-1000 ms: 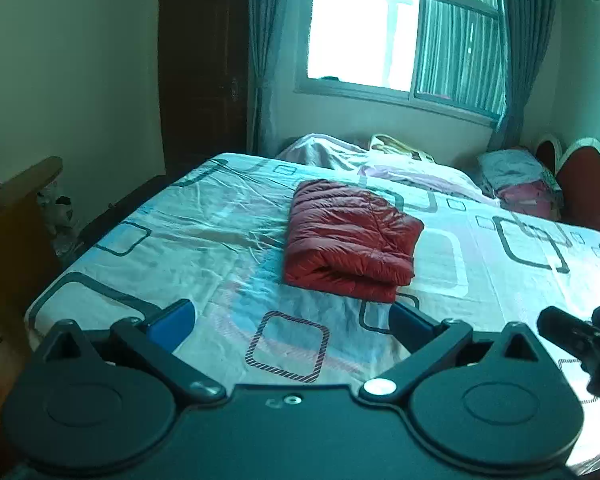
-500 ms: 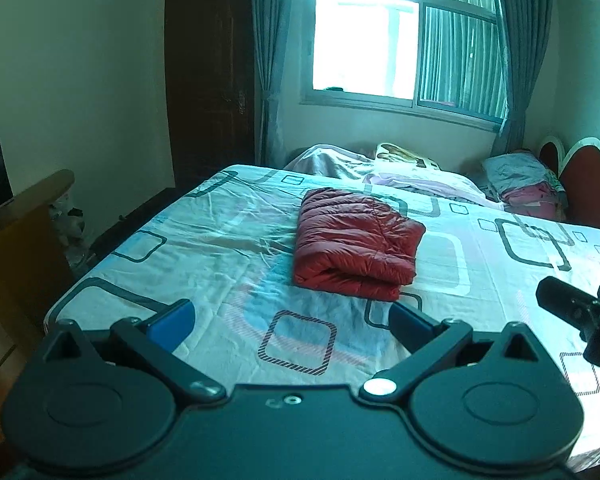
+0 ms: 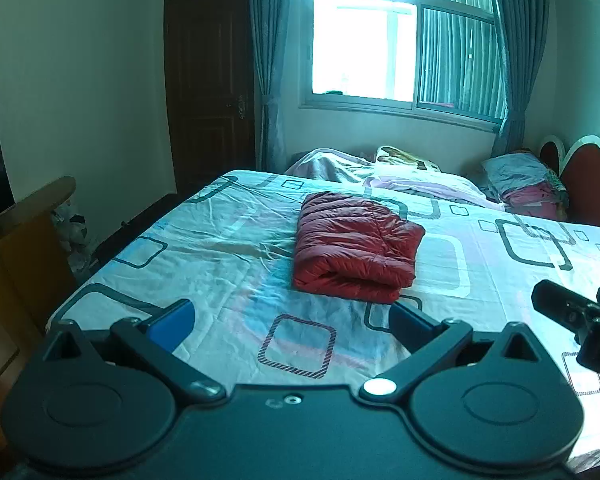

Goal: Fold large clothes

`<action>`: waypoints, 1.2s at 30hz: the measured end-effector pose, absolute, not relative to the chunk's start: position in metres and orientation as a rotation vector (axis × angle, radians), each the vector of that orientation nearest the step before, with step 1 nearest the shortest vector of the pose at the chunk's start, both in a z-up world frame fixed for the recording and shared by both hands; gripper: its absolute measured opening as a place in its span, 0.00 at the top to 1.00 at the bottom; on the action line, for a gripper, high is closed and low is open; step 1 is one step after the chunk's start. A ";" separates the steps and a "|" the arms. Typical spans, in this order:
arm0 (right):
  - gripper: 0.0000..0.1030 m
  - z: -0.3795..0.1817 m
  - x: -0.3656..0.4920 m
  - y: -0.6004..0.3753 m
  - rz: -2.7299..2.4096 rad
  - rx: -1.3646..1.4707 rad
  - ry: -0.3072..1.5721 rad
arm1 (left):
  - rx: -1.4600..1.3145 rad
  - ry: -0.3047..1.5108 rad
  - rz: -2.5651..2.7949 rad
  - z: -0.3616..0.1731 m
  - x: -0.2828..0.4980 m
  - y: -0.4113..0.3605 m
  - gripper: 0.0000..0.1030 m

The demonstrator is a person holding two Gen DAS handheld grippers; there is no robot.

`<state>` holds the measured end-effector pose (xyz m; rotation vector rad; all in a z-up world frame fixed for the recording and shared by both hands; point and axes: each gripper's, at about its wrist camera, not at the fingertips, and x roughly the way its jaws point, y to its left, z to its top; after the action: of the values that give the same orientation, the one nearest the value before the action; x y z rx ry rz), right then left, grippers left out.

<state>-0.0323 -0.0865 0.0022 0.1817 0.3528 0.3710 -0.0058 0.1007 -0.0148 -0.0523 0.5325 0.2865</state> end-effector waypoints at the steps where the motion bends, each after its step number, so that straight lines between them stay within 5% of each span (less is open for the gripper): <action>1: 0.00 0.002 -0.032 -0.087 0.374 0.183 0.355 | -0.050 0.532 0.288 -0.015 -0.006 0.101 0.00; 36: 0.00 0.001 -0.027 -0.080 0.372 0.177 0.363 | -0.043 0.539 0.274 -0.017 0.003 0.104 0.00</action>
<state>-0.0272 -0.0798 0.0014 0.1768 0.3633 0.3724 0.0033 0.1044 -0.0170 -0.0428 0.5391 0.2738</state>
